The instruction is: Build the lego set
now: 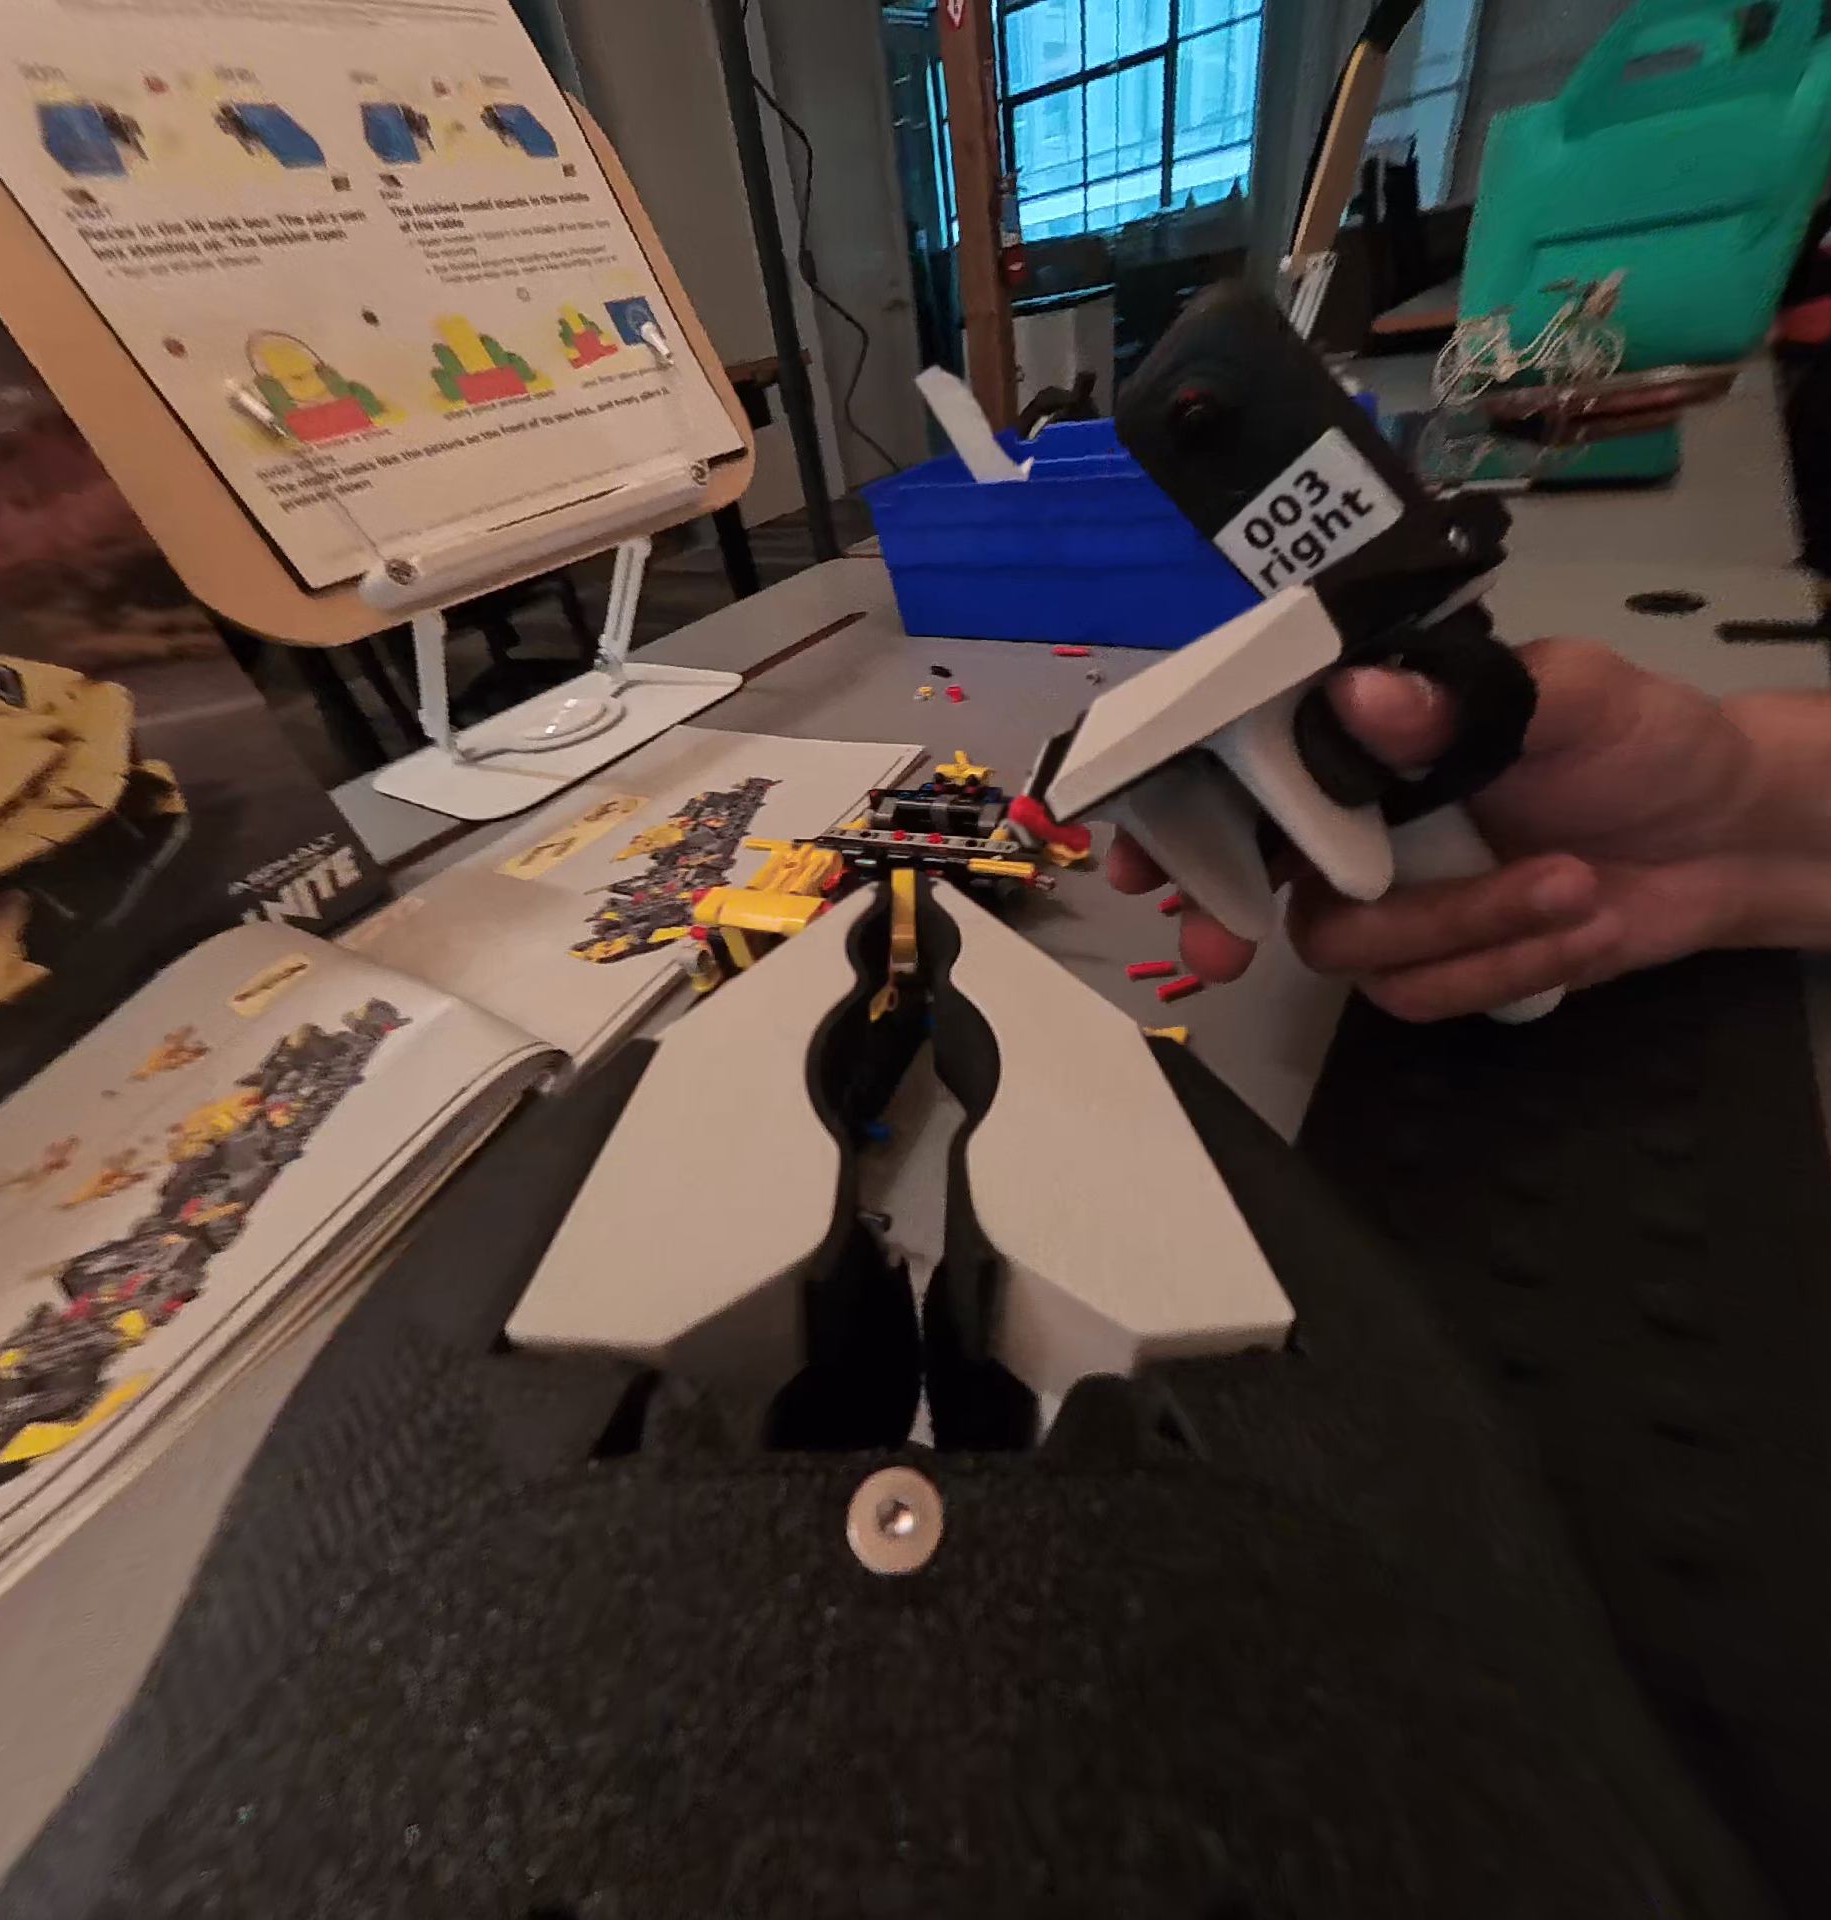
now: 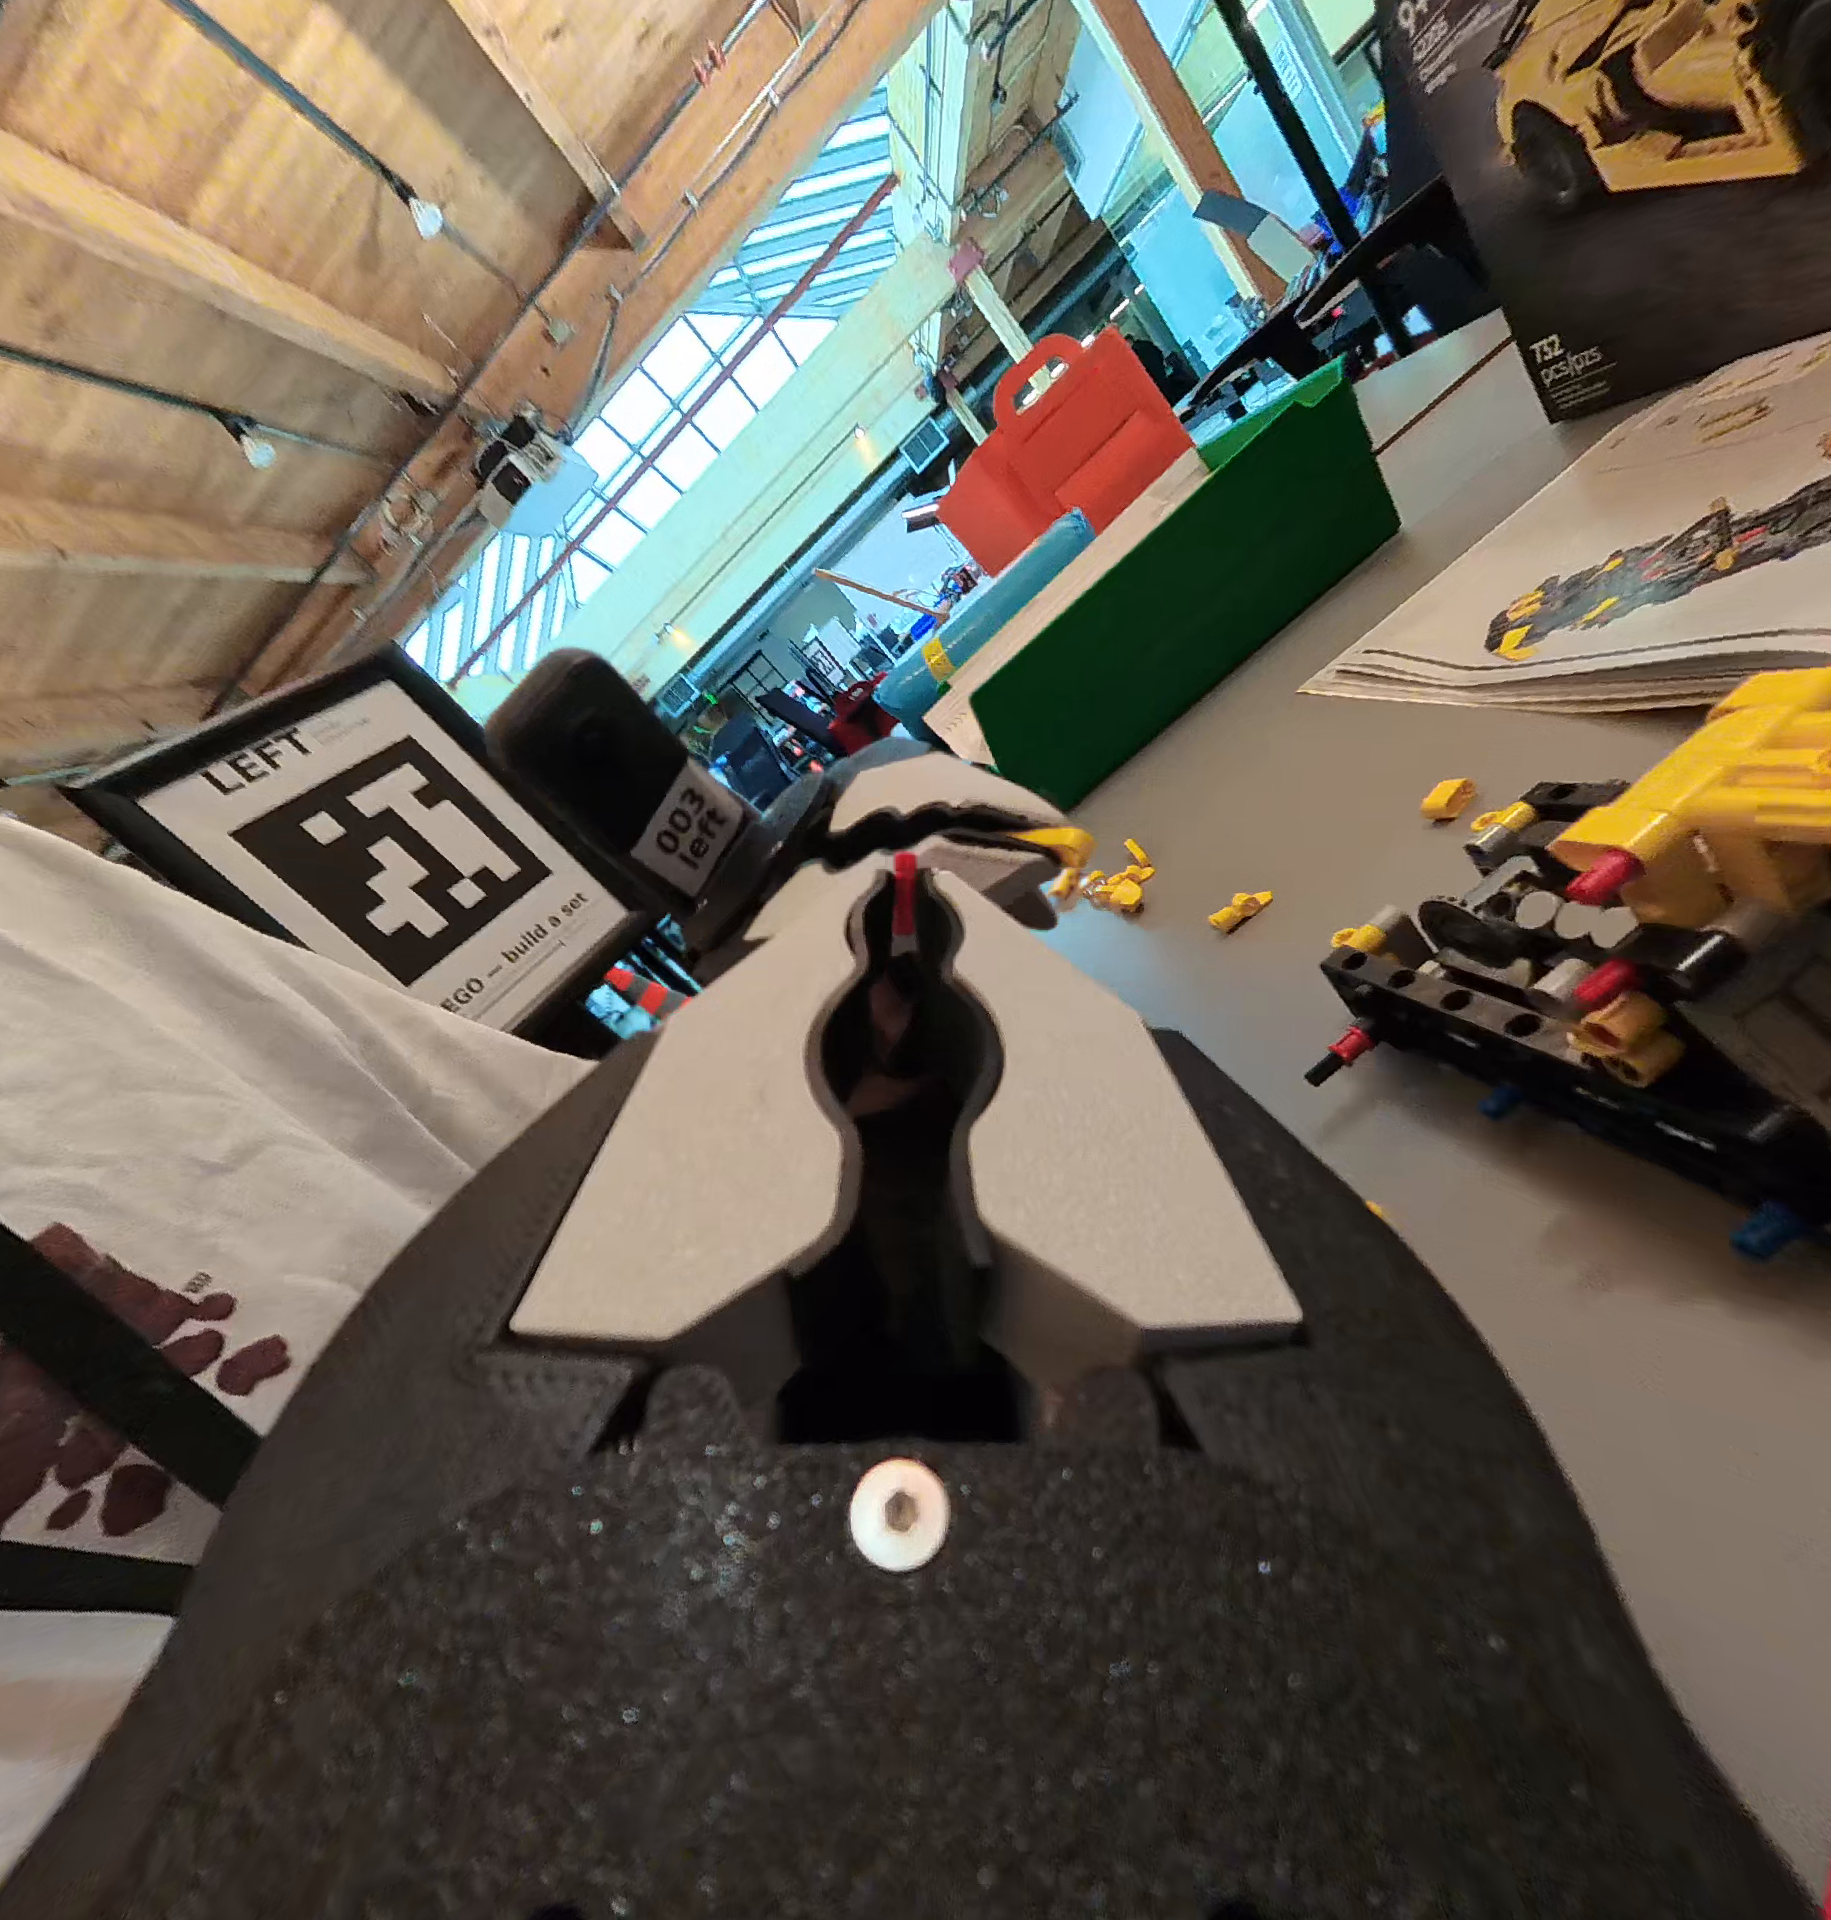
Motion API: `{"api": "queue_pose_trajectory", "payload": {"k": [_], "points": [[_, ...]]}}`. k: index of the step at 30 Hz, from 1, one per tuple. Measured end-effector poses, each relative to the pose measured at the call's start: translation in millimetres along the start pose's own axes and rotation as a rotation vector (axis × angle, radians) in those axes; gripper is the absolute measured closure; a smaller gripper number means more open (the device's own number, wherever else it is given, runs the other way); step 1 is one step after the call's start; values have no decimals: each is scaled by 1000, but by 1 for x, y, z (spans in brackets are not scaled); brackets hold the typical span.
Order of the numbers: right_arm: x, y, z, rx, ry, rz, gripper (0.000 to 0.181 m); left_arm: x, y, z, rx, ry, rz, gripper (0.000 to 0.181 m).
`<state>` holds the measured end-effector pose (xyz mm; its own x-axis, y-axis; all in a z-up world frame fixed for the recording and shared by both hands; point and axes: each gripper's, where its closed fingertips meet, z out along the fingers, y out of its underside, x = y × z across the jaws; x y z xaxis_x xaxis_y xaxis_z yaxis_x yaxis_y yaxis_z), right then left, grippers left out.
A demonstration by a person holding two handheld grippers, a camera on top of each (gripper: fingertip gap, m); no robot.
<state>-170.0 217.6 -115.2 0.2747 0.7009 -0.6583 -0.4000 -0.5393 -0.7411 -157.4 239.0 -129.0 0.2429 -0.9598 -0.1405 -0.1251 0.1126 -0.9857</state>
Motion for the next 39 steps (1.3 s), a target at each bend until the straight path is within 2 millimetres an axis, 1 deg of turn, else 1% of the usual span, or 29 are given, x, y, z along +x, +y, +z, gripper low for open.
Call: {"api": "queue_pose_trajectory", "payload": {"k": [5,9,12,17,21,23,25,28,30,39], "points": [[3,-3,-1,14,58,-83,179,8,-1,1,9,51,-36,178],[2,5,4,-36,82,-136,179,6,-6,-1,35,49,-56,178],[5,2,2,-21,114,-171,178,8,-7,-1,44,58,-57,178],[6,4,4,-36,131,-186,178,5,-7,-2,43,43,-54,178],[11,2,2,-33,180,-214,179,4,-6,-1,35,21,-30,178],[13,4,2,-41,184,-204,178,4,-3,0,14,19,-32,178],[20,-1,-1,-25,243,-221,178,1,-8,-2,41,-4,-8,178],[20,-1,-1,-25,244,-217,178,2,-5,-1,23,9,-27,178],[18,1,0,-28,223,-206,178,3,-8,-2,45,10,-30,177],[16,2,2,-29,175,-144,179,6,-10,-1,55,21,-40,177]]}}
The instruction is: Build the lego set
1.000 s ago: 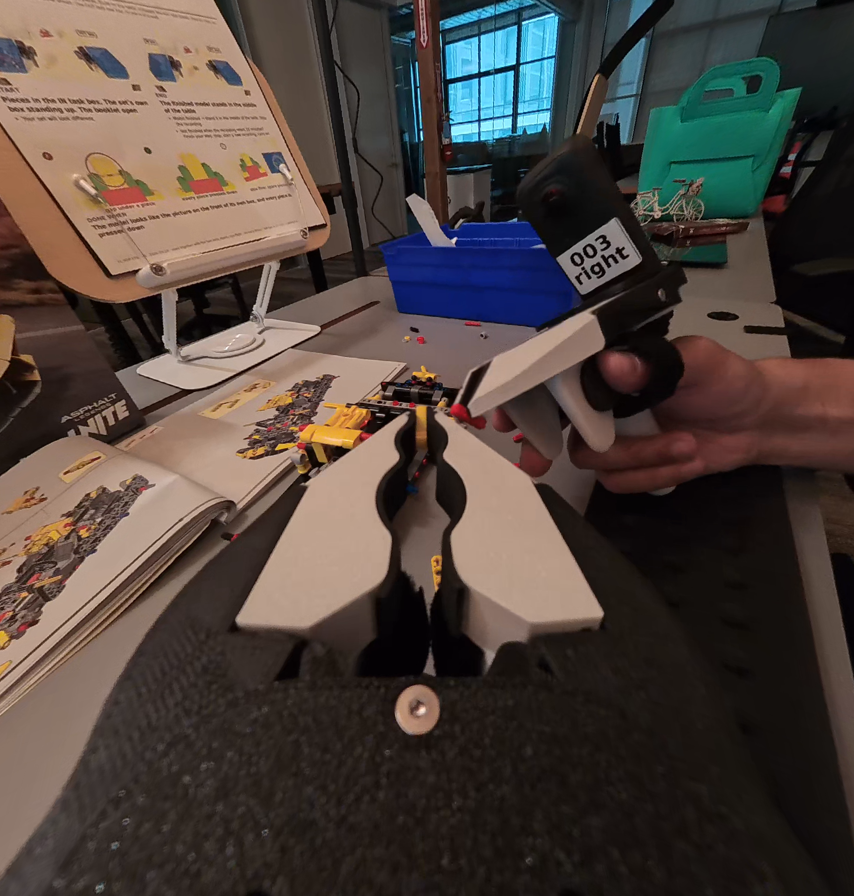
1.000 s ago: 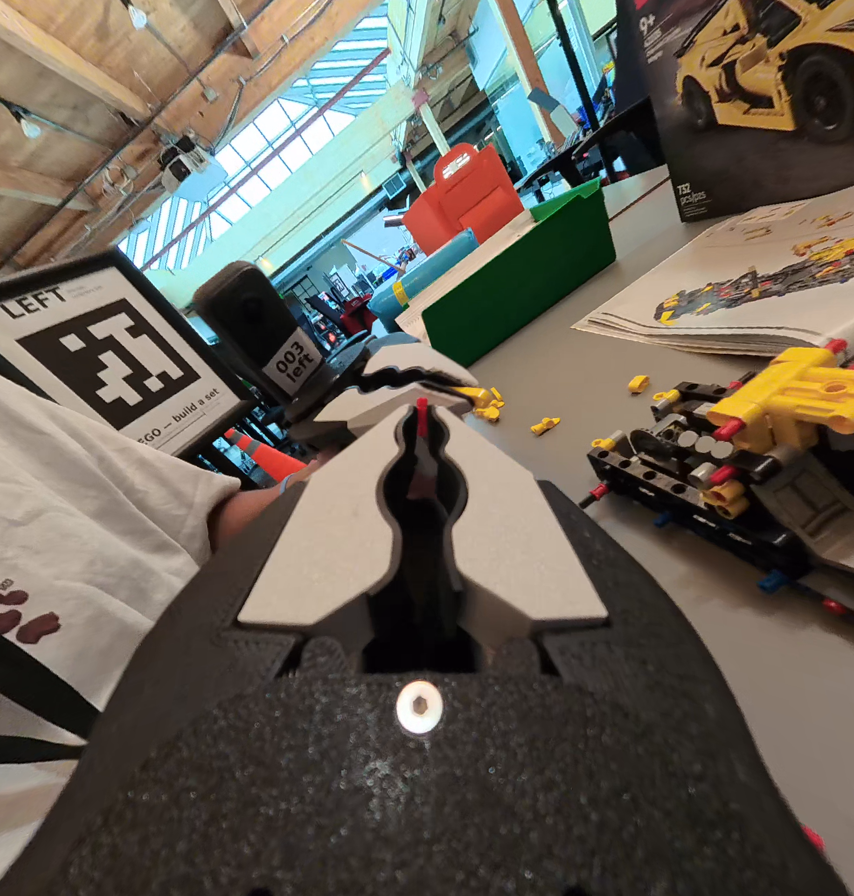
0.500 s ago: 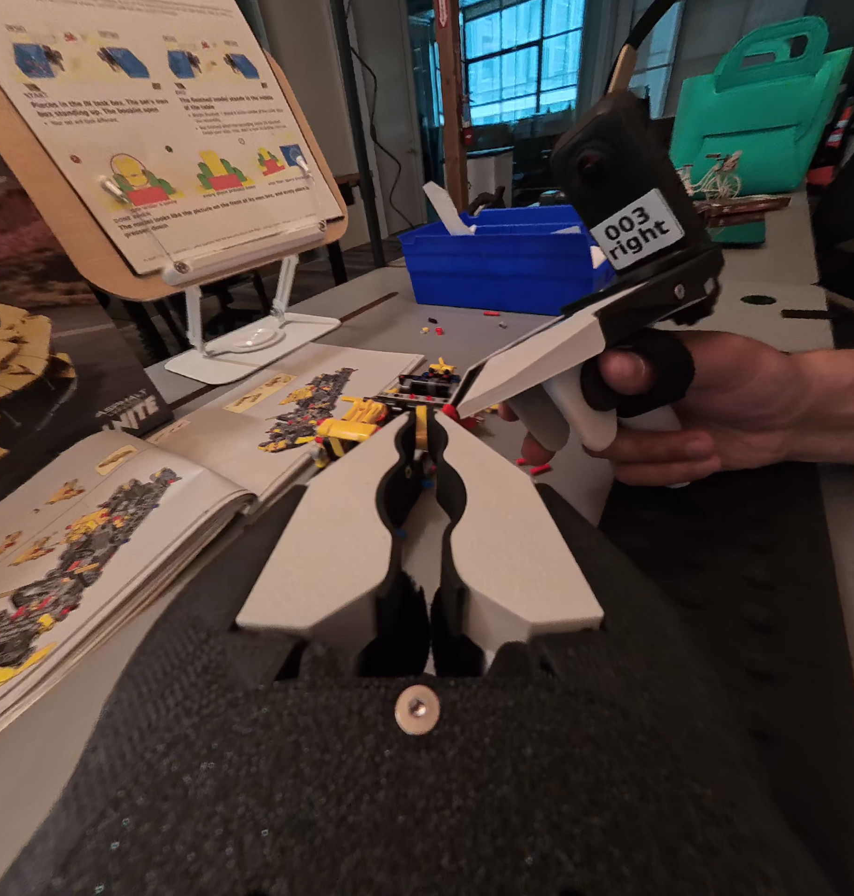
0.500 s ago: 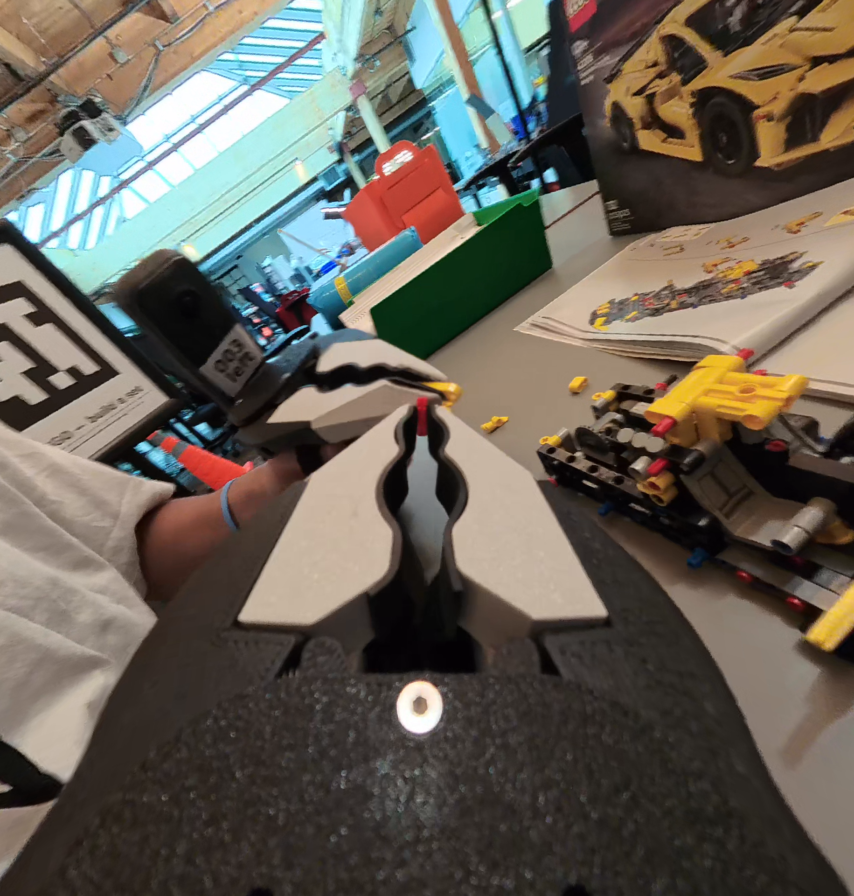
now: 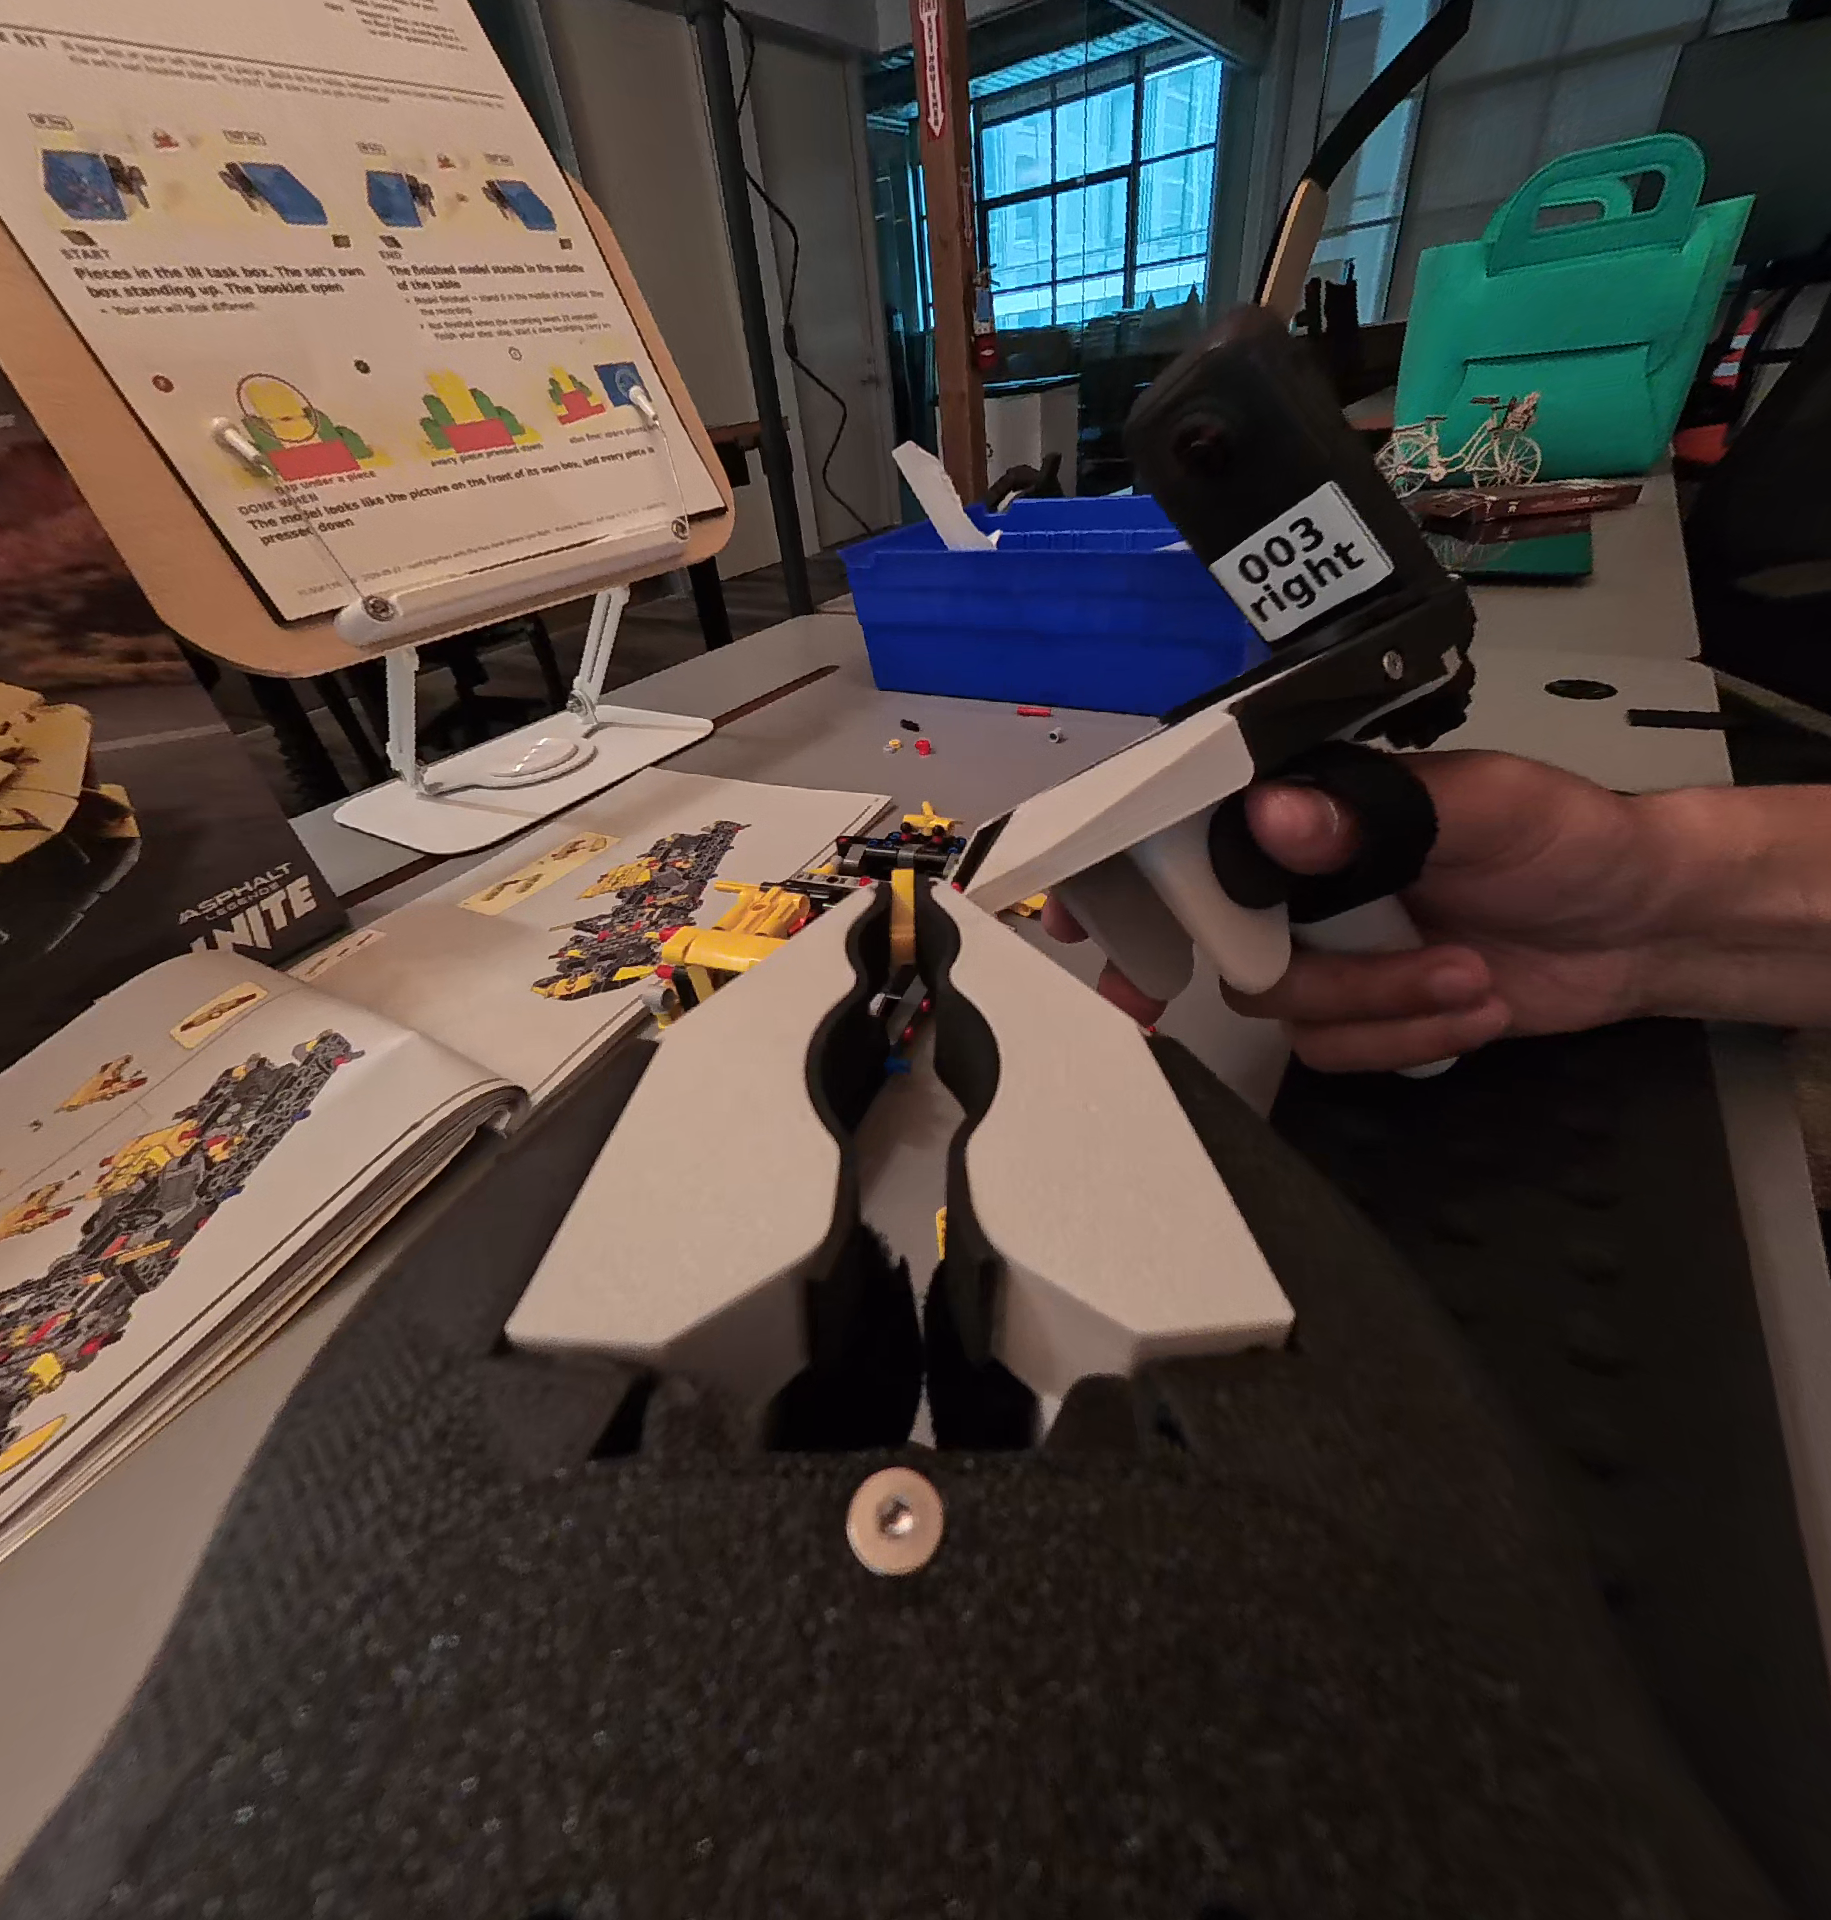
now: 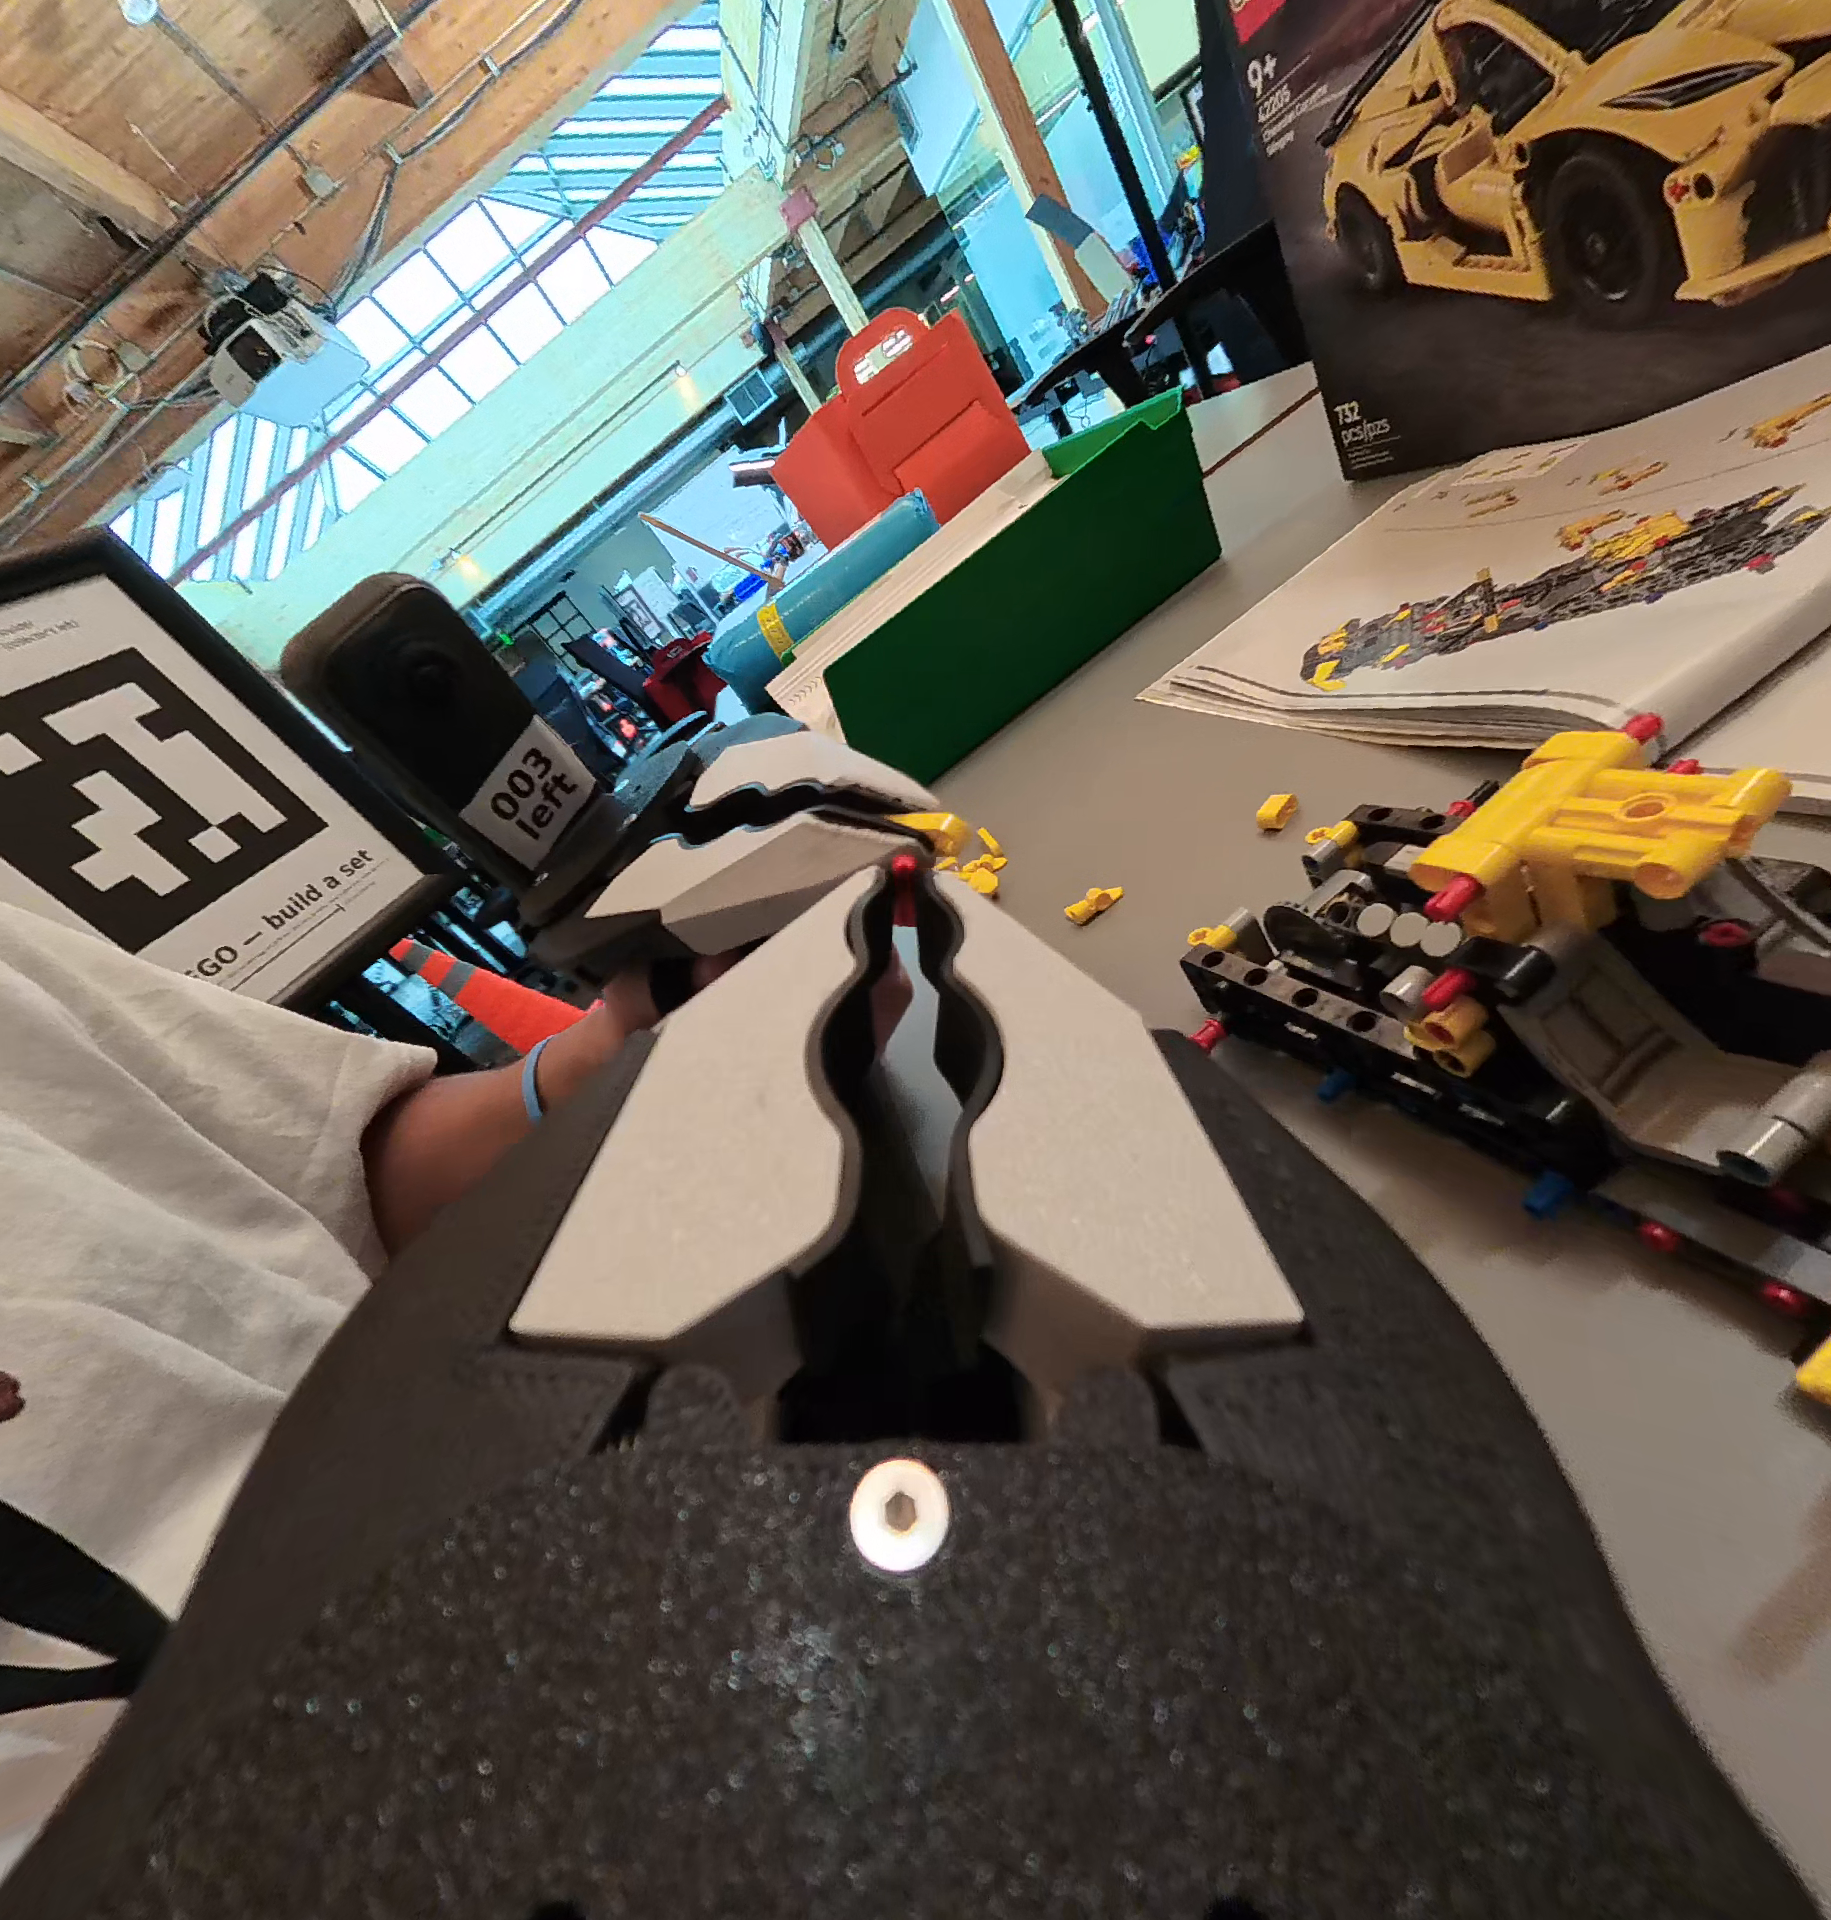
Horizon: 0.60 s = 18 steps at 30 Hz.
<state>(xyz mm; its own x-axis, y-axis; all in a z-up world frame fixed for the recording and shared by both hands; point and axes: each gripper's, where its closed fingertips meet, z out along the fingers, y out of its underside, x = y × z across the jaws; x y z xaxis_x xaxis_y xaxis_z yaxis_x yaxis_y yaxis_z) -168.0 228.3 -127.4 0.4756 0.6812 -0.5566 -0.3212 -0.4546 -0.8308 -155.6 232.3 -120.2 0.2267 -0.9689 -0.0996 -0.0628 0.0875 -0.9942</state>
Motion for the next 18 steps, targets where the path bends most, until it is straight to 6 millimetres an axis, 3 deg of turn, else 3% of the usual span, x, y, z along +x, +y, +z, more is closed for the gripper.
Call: {"api": "queue_pose_trajectory", "payload": {"k": [6,10,18], "points": [[2,-7,-5,41,-30,58,179,-1,3,0,-15,2,8,177],[7,-19,-14,117,-16,78,179,11,9,3,-53,37,85,177],[5,-10,-9,58,-38,97,179,16,4,1,-29,30,195,178]]}}
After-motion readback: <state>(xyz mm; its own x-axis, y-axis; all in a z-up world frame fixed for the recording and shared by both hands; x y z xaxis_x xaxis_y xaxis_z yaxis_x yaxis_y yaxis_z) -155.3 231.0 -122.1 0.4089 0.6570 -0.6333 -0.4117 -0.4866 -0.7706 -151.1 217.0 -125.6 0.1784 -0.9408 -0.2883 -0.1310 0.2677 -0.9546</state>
